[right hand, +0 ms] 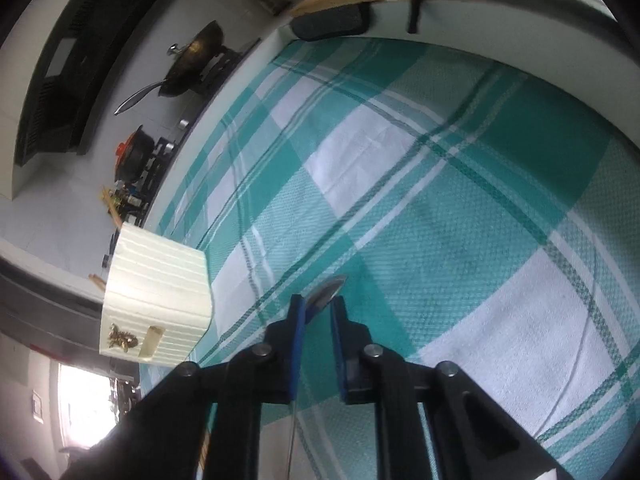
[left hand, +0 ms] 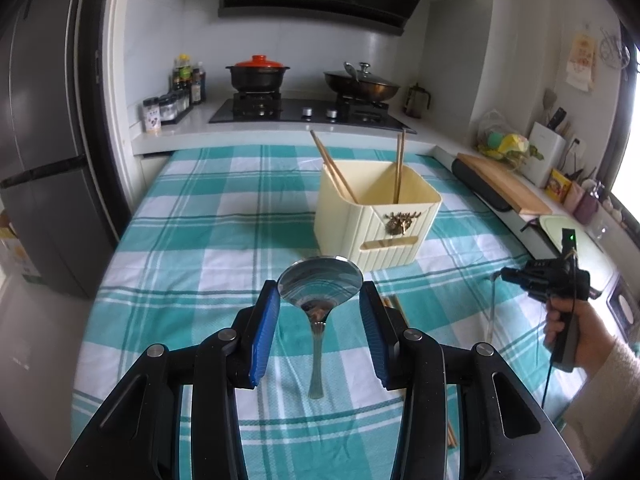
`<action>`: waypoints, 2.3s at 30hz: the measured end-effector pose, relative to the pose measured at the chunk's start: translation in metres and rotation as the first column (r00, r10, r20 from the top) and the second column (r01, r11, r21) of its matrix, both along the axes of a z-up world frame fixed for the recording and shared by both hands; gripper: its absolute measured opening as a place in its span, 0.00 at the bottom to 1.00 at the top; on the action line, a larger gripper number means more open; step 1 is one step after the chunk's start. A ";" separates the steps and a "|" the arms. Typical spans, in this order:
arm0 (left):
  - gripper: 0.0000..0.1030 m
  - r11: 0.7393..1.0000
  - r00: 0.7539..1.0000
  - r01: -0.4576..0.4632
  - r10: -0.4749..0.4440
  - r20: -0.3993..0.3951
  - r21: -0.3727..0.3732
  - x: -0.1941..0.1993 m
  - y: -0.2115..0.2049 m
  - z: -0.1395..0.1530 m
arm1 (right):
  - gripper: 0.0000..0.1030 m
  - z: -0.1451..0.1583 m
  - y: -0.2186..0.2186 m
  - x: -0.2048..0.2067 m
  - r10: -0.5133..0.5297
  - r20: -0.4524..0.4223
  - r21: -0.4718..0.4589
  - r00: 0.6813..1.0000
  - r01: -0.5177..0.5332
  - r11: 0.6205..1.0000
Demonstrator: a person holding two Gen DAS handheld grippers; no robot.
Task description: Organize utensils
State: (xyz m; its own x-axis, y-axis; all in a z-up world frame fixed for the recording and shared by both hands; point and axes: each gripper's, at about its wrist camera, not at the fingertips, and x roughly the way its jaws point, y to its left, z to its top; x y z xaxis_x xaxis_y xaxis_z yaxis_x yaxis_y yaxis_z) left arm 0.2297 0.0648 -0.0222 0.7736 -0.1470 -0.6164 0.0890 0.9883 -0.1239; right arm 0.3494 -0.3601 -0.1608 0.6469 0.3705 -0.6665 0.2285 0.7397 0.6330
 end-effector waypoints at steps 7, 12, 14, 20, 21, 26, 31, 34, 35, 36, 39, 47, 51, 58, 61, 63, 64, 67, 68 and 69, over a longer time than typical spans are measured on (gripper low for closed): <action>0.40 1.000 1.000 0.001 -0.001 0.007 -0.005 -0.002 -0.002 0.002 | 0.01 0.047 0.041 -0.013 0.172 0.071 -0.201 0.983 -0.155 0.967; 0.40 1.000 1.000 0.003 -0.003 0.013 -0.007 -0.005 -0.001 0.003 | 0.43 0.046 0.049 -0.007 0.171 0.002 -0.346 0.985 -0.160 0.925; 0.40 1.000 1.000 0.001 -0.001 0.014 -0.010 -0.006 0.001 0.003 | 0.67 0.040 0.052 -0.006 0.151 0.001 -0.400 0.988 -0.138 0.906; 0.40 1.000 1.000 -0.008 0.008 0.007 -0.018 -0.004 0.006 0.000 | 0.67 0.002 0.077 0.017 0.086 -0.054 -0.468 0.995 -0.102 0.878; 0.40 1.000 1.000 -0.009 0.010 0.005 -0.018 -0.004 0.007 -0.001 | 0.67 -0.003 0.083 0.023 0.074 -0.061 -0.484 0.995 -0.094 0.870; 0.40 1.000 1.000 -0.021 0.021 -0.009 -0.018 0.000 0.012 -0.006 | 0.52 -0.013 0.108 0.050 -0.005 -0.092 -0.656 0.996 -0.057 0.753; 0.40 0.999 0.999 -0.032 0.032 -0.015 -0.036 0.001 0.019 -0.008 | 0.34 -0.002 0.106 0.036 0.009 -0.015 -0.649 1.000 -0.017 0.761; 0.40 0.999 1.000 -0.024 0.024 -0.006 -0.032 -0.004 0.018 -0.005 | 0.34 0.024 0.106 0.007 0.114 0.123 -0.591 0.986 -0.019 0.806; 0.40 0.999 1.000 -0.020 0.020 -0.002 -0.031 -0.005 0.018 -0.004 | 0.34 0.034 0.109 -0.003 0.150 0.165 -0.594 0.975 -0.023 0.804; 0.40 0.999 1.000 -0.017 0.017 0.002 -0.031 -0.006 0.017 -0.002 | 0.34 0.044 0.112 -0.013 0.186 0.199 -0.598 0.962 -0.031 0.801; 0.40 0.999 1.000 -0.013 0.013 0.015 -0.036 -0.007 0.016 0.002 | 0.34 0.072 0.117 -0.041 0.257 0.278 -0.600 0.926 -0.042 0.799; 0.40 0.999 0.999 -0.009 0.010 0.031 -0.044 -0.006 0.008 0.010 | 0.33 0.122 0.134 -0.078 0.366 0.383 -0.631 0.848 -0.049 0.774; 0.40 0.999 0.999 -0.003 0.005 0.035 -0.042 -0.007 0.003 0.012 | 0.22 0.123 0.138 -0.077 0.381 0.372 -0.651 0.846 -0.055 0.757; 0.40 0.999 0.999 -0.003 0.005 0.032 -0.038 -0.006 0.004 0.011 | 0.01 0.102 0.134 -0.061 0.387 0.286 -0.650 0.876 -0.119 0.750; 0.40 0.999 0.999 -0.009 0.011 0.030 -0.040 -0.007 0.007 0.011 | 0.01 0.104 0.123 -0.062 0.345 0.281 -0.652 0.896 -0.086 0.753; 0.40 0.999 0.999 -0.013 0.014 0.029 -0.040 -0.007 0.009 0.010 | 0.04 0.109 0.115 -0.064 0.312 0.274 -0.649 0.910 -0.065 0.758; 0.40 0.999 1.000 -0.015 0.016 0.027 -0.041 -0.007 0.011 0.009 | 0.05 0.110 0.110 -0.064 0.305 0.265 -0.638 0.915 -0.071 0.766; 0.40 0.999 1.000 -0.019 0.020 0.023 -0.047 -0.005 0.013 0.007 | 0.05 0.101 0.097 -0.065 0.304 0.201 -0.595 0.931 -0.131 0.793; 0.40 0.999 1.000 -0.020 0.021 0.022 -0.049 -0.005 0.013 0.007 | 0.05 0.096 0.094 -0.067 0.305 0.173 -0.578 0.936 -0.154 0.801; 0.40 0.998 1.000 -0.019 0.020 0.022 -0.051 -0.004 0.013 0.006 | 0.05 0.088 0.092 -0.070 0.312 0.147 -0.553 0.939 -0.183 0.813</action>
State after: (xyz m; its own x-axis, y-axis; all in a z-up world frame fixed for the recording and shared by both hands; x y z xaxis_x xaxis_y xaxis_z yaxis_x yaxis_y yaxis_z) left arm 0.2256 0.0778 -0.0160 0.7904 -0.1625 -0.5907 0.0731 0.9823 -0.1725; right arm 0.2789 -0.2684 -0.0727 0.7339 0.1746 -0.6565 -0.1059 0.9840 0.1434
